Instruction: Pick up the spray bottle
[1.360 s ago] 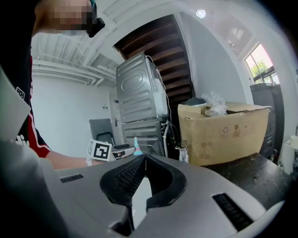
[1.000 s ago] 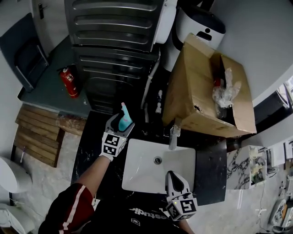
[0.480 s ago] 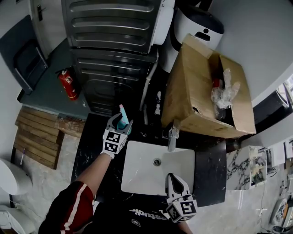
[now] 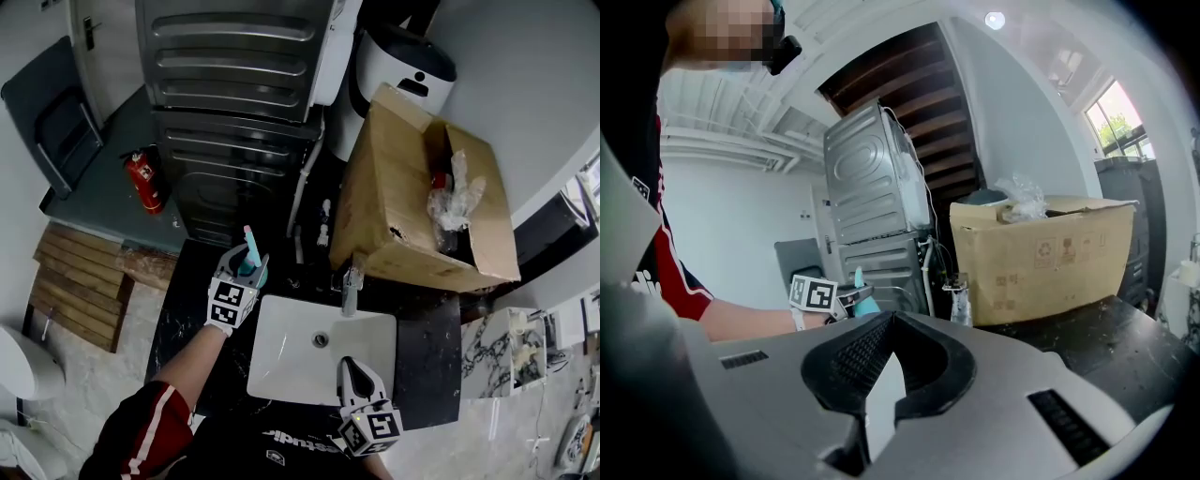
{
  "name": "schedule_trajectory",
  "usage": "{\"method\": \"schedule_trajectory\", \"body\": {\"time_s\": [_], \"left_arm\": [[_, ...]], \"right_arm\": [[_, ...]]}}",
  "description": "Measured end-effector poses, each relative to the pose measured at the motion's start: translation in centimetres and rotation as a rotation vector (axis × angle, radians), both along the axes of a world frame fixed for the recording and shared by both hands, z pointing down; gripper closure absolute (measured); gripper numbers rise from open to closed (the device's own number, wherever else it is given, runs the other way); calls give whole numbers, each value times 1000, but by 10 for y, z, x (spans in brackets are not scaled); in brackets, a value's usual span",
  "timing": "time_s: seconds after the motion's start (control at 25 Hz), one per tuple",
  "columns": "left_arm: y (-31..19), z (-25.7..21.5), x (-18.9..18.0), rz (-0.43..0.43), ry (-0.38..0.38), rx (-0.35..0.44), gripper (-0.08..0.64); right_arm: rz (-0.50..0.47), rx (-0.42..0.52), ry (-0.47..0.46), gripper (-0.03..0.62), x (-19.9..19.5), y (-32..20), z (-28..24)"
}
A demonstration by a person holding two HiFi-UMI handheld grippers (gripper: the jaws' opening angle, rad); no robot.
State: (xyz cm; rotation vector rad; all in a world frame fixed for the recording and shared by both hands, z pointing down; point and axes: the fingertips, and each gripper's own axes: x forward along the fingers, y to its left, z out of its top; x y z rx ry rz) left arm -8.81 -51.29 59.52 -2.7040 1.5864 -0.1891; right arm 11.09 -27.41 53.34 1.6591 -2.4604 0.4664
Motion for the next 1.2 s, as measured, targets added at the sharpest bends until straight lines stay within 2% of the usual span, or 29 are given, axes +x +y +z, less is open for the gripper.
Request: {"method": "schedule_trajectory", "body": {"time_s": [0.32,0.76,0.96,1.2], "left_arm": [[77,-47,-7,30,76,-26,403],[196,-107,14,127,130,44,403],[224,-112,28,162,155,46,403],[233,-112,29,169,163,34,403]], "right_arm": [[-49,51,-31,555,-13,1,-17],[-126,131,-55,555,-35,5,-41],[-148,139,-35,555,-43,6,-44],[-151,130,-24,555,-44,12,-42]]}}
